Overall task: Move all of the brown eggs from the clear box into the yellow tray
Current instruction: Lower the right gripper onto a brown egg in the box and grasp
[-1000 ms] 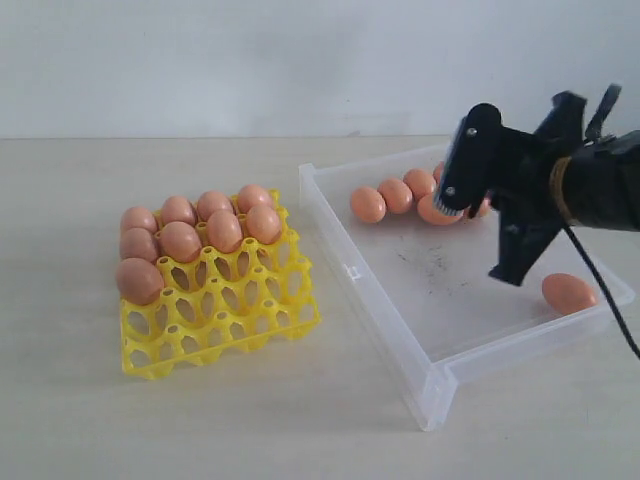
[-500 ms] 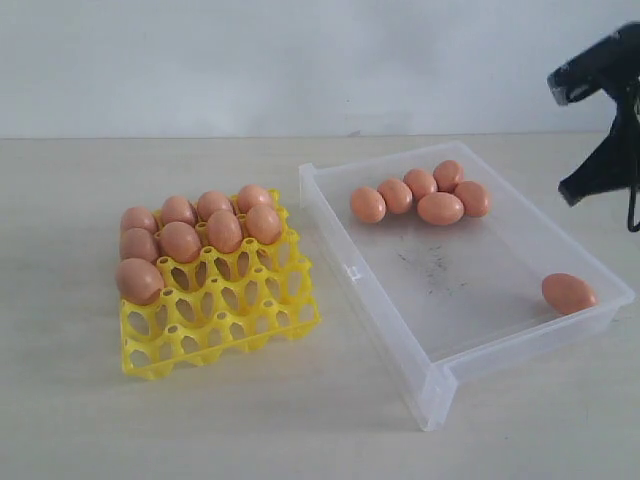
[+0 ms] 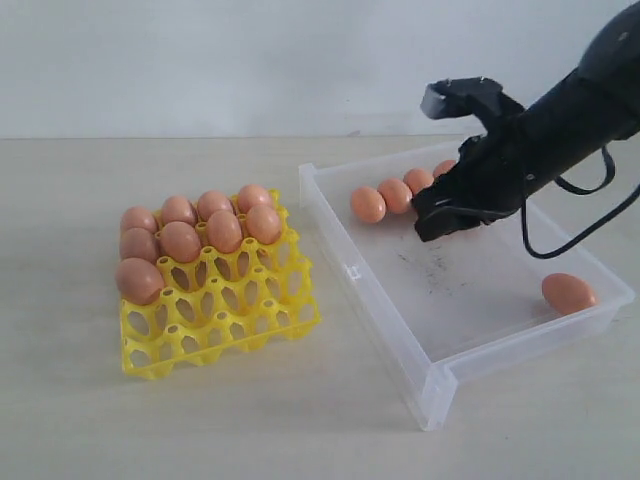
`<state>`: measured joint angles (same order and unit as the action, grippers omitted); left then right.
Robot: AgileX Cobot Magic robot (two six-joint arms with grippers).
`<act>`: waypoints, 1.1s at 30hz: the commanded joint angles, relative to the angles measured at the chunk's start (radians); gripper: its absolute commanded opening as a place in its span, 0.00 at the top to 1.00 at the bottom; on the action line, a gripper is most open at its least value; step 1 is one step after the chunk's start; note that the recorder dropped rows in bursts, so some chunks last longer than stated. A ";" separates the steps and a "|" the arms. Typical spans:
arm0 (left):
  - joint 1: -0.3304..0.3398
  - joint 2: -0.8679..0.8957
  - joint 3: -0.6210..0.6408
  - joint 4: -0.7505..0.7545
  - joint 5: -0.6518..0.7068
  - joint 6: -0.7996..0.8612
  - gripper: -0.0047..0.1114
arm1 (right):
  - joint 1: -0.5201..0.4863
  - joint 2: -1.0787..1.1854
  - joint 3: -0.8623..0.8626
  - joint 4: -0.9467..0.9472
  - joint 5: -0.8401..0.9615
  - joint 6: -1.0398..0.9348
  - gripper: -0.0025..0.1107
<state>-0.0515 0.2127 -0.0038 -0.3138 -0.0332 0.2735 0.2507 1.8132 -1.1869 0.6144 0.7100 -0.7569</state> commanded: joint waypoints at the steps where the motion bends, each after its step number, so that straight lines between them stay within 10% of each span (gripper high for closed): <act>1: -0.007 0.003 0.004 -0.005 -0.012 0.005 0.93 | 0.070 0.040 -0.026 -0.377 -0.105 0.222 0.58; 19: -0.007 0.003 0.004 -0.005 -0.012 0.005 0.93 | 0.084 0.326 -0.479 -0.540 0.126 -0.238 0.58; 33: -0.007 0.003 0.004 -0.005 -0.012 0.005 0.93 | 0.018 0.467 -0.620 -0.602 0.192 -0.187 0.58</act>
<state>-0.0515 0.2127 -0.0038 -0.3138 -0.0332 0.2735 0.2837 2.2653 -1.7950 0.0188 0.8789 -0.9460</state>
